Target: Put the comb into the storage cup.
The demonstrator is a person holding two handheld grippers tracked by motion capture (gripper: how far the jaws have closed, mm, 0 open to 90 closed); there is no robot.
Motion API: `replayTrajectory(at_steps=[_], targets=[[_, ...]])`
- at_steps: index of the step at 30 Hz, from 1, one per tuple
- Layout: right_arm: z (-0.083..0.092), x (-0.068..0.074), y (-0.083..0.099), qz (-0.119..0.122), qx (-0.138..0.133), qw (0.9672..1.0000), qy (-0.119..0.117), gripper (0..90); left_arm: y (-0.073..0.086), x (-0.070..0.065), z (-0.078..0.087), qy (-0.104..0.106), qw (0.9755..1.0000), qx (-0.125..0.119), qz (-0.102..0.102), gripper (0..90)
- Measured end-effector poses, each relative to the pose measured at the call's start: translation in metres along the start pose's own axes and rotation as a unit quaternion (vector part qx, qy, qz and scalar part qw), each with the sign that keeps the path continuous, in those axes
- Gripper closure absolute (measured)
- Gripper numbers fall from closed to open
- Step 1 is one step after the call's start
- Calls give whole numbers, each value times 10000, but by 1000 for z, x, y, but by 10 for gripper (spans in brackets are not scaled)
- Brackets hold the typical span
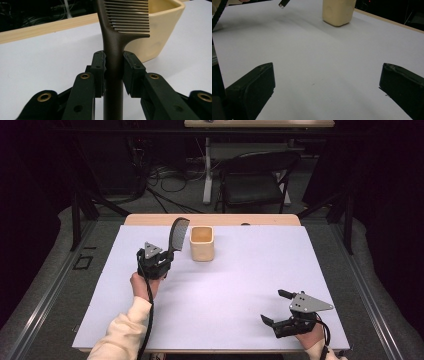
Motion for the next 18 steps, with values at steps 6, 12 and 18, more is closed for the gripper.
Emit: replayTrajectory(at_steps=[6,12,18], targets=[[0,0,0,-10,4,10000,-3,0,-6,-5,1,68,9999,-133,29,722],[-1,0,1,-15,13,10000,-6,0,-11,-7,2,132,9996,-241,75,722],[-3,0,1,-37,23,10000,-25,0,-17,-11,4,224,9992,-319,82,723]])
Point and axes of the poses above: each handheld gripper's, and its own axes: z roughly backward along the jaws, y roughly out of its underside, x roughly to its left, the point moved 10 cm from there along -z, roughly forward along the jaws, and after that the axes turned 10 degrees about -y, right-handed, at the moved point
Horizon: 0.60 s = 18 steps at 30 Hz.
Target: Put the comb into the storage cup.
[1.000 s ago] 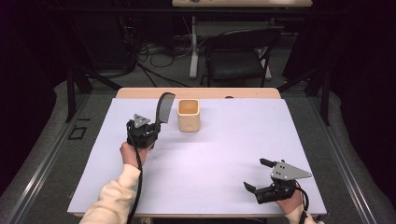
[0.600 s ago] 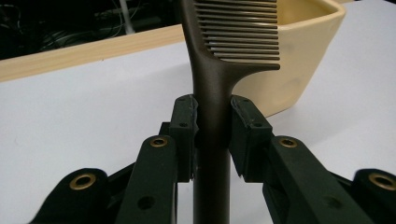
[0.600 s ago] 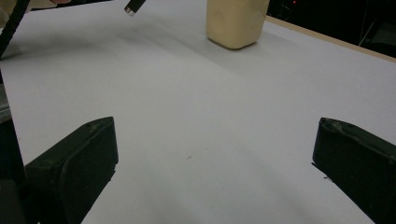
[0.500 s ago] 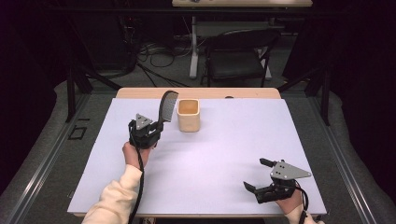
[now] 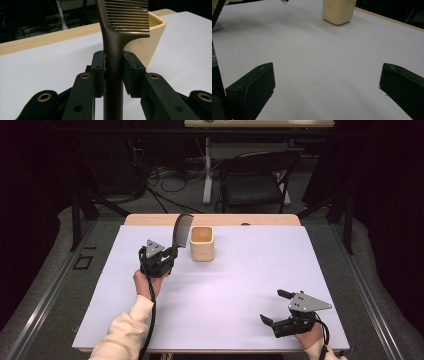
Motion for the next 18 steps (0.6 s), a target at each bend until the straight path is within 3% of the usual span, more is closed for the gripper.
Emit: replayTrajectory(at_steps=[18], targets=[[-8,-2,0,15,78,9999,-63,0,-10,-8,-2,119,9999,-64,-1,722]])
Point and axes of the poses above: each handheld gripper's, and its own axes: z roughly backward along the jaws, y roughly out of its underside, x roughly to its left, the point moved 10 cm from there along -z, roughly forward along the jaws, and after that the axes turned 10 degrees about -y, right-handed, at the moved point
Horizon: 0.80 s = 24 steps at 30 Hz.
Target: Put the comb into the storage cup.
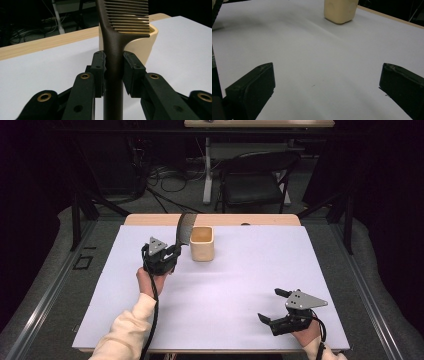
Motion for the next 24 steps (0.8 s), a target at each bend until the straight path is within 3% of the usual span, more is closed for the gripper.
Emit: replayTrajectory(at_steps=[24], targets=[[-4,0,-1,26,47,10000,-54,0,-17,-9,-1,162,9998,-121,61,722]])
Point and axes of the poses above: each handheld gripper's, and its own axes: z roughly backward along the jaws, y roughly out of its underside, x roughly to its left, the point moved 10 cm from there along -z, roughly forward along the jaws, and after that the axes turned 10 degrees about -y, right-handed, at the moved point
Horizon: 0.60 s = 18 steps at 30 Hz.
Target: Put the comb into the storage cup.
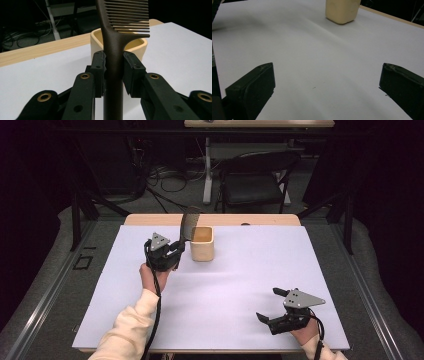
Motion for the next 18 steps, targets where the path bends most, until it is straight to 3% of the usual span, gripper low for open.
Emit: replayTrajectory(at_steps=[18], targets=[[-2,-1,0,-24,4,10000,-20,0,-24,-4,-4,112,9998,-139,34,722]])
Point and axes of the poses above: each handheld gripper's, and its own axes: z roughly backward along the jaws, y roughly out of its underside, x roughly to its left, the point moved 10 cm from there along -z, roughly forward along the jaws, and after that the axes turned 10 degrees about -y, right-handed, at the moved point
